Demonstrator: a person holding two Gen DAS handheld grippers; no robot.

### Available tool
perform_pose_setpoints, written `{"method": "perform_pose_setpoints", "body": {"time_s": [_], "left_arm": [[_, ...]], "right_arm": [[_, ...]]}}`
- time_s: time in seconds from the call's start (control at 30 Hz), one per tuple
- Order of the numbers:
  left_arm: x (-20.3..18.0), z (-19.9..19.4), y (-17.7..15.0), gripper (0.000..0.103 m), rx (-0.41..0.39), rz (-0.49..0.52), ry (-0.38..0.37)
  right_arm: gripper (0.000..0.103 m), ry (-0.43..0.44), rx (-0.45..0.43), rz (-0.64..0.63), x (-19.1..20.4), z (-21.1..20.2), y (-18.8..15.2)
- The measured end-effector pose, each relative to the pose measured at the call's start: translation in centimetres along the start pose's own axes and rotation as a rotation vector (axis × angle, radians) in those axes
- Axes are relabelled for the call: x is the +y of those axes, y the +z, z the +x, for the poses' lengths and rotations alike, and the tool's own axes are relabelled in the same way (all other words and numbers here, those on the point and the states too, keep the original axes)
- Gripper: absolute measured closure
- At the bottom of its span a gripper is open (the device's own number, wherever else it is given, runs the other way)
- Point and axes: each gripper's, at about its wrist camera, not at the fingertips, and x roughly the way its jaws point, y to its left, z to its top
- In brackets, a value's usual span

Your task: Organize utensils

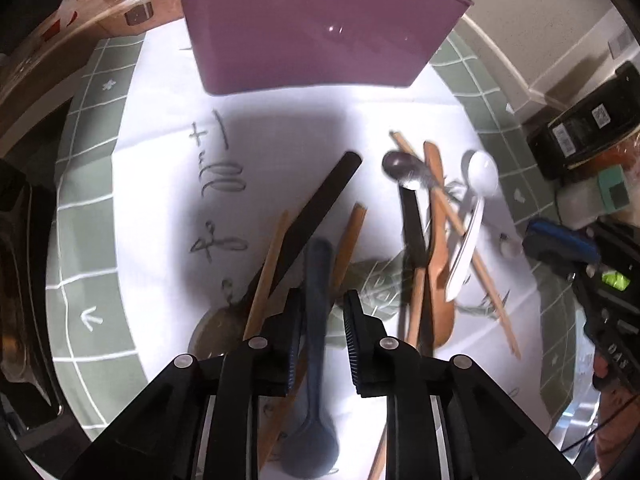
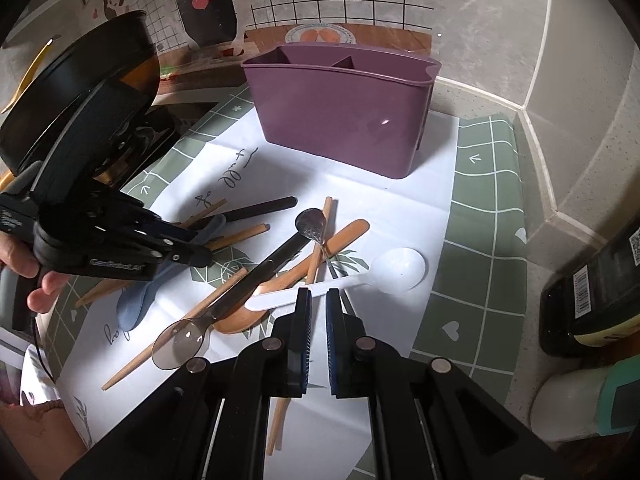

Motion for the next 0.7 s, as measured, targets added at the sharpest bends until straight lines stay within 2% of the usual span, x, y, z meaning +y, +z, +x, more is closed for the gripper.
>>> {"method": "perform_pose_setpoints", "body": {"time_s": [0.1,0.17,0.27,0.4,0.53,0.6,0.7], "left_arm": [[0.0,0.2,0.6,0.081,0.005,-0.024,-0.009],[-0.1,0.3,0.9,0.085,0.001,-0.036,-0.001],[0.0,-0.2,0.6,0.090,-0.046,-0.055,0.006],[0.0,-3.3,-1.6,0.090,-0.200,-0.066,-0.027],[-0.7,-6.7,-4.2,0.090,-0.338,-0.049,0.003],[-1.2,-7.6,-4.9,0.090,-0.382,-0.052,0.012],[-0.4,-8.7,-5.5,0.090,-0.422,-0.081,-0.001]], "right_arm": [[0.097,0.007,-0.003,0.001,-0.2,-0.1,0.0],[0.097,0.008,-0.007,0.005,-0.2,-0.1,0.1],[0.097,0.012,-0.023,0.014,-0.1,-0.4,0.3],[0.097,0.006,-0.034,-0.003,0.3,-0.6,0.5],[0.095,-0.038,-0.015,-0.026,-0.5,-0.8,0.5],[0.094,-0.072,-0.006,-0.014,-1.4,-0.7,0.5],[0.087,-0.076,-0.005,-0.023,-1.5,-0.1,0.8]]}}
